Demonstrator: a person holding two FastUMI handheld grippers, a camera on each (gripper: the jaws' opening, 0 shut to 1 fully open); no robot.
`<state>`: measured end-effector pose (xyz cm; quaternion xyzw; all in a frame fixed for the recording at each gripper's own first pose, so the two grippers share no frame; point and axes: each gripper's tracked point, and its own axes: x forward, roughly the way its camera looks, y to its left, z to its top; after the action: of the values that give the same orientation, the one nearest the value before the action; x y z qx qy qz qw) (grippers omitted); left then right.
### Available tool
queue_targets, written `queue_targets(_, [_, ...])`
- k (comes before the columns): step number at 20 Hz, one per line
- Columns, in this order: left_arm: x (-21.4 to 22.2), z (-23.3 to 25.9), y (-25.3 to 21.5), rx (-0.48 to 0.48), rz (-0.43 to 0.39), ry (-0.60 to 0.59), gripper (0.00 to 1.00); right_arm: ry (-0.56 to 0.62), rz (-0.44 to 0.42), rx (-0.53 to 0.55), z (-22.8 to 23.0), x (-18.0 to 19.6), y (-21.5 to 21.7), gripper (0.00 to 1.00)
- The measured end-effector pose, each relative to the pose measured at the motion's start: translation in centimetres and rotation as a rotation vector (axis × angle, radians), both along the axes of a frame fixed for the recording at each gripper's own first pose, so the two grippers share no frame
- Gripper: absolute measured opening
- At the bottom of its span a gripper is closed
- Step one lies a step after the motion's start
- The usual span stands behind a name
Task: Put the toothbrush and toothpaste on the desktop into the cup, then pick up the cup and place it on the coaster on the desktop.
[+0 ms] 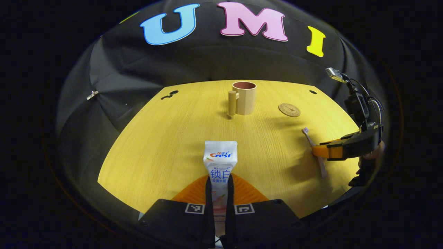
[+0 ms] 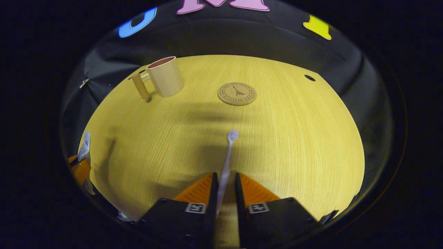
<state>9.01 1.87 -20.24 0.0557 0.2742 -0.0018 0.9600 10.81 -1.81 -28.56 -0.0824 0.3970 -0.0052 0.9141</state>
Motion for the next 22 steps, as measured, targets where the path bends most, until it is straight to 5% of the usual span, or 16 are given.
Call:
queue_targets(3, [-0.1,0.0,-0.5,0.001,-0.002,-0.001,0.17,0.008,0.039,0.003,-0.1,-0.1,0.4,0.11])
queue_targets(6, [-0.2,-0.4,-1.0,0.000,0.000,0.000,0.17,0.055,0.103,0.088,-0.1,-0.2,1.3,0.06])
queue_targets(14, [1.1,0.7,-2.0,-0.104,0.057,-0.033,0.17,0.039,0.122,0.129,1.9,0.2,-1.1,0.06])
queue_targets(22, [7.6,10.2,-3.4,-0.169,0.036,-0.223,0.17,-0.014,0.146,0.174,5.3,0.3,-2.2,0.06])
